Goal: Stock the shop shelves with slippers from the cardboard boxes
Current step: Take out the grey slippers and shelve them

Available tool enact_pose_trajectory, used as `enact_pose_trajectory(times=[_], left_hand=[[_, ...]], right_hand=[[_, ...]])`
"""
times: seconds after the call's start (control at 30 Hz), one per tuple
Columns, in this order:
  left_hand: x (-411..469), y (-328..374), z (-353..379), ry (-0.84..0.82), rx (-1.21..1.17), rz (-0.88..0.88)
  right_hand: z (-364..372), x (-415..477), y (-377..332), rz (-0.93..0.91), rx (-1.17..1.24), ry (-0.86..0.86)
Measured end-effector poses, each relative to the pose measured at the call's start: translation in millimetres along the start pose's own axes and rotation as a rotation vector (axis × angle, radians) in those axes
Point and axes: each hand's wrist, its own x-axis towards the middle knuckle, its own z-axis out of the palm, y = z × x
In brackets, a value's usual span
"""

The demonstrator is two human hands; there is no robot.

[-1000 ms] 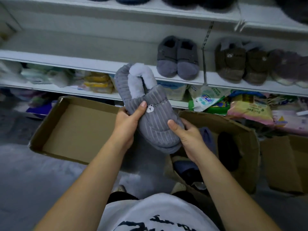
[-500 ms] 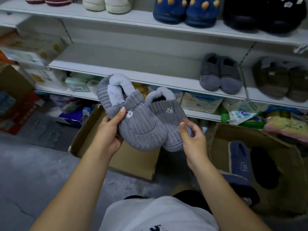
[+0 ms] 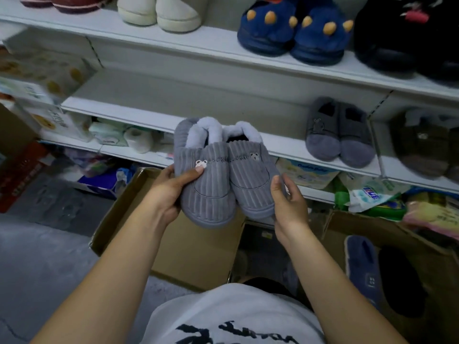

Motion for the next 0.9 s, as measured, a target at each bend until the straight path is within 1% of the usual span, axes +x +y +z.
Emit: enact_pose_trajectory(times=[0.07,0.13,0.3,0.4,0.5,0.57,0.63,0.67,0.73,0.8,0.9], left_hand=[[25.7,7.2,14.8,-0.049,-0.011,-0.053],[55.3,10.3,28.6,-0.089,0.004,-0.112],[129.4,9.6,64.1,-0.079,0.046,-0.195],[170.9,14.1,84.9,-0.066,0.104,-0.199],[205.6,22.3,106.4,-0.082,0.154,-0.137],[217.8,23.6,119.1,-0.064,0.284,-0.129],[226.8,12.3,117.4,-0.035,0.384,-0.113],[228.4,3.2,112.4,-0.026,0.455,-0.089],[227.6,-18.1,97.4,-0.019,0.698,-0.018],[220.9,-31.6,90.2,-0.032,0.94,0.053],[216.7,-37.5,91.2,-0.072,1.164,0.168]], right_hand=[[4.8,25.5,-9.9,-0.004,0.039,-0.015],[7.7,53.4,-16.5,-0.023,0.034,0.016],[10.4,125.7,-15.8,0.013,-0.054,0.124],[12.5,160.1,-22.1,-0.03,-0.077,0.151],[18.7,190.5,-29.3,-0.04,-0.085,0.114],[22.0,205.6,-25.5,0.002,-0.19,0.061],[22.4,212.0,-17.4,0.056,-0.342,0.027],[21.4,212.0,-14.7,0.048,-0.413,0.02],[16.0,213.0,-7.9,-0.005,-0.536,0.022],[9.8,212.3,-2.5,-0.014,-0.613,-0.004],[6.7,212.2,-2.3,-0.003,-0.662,-0.049]])
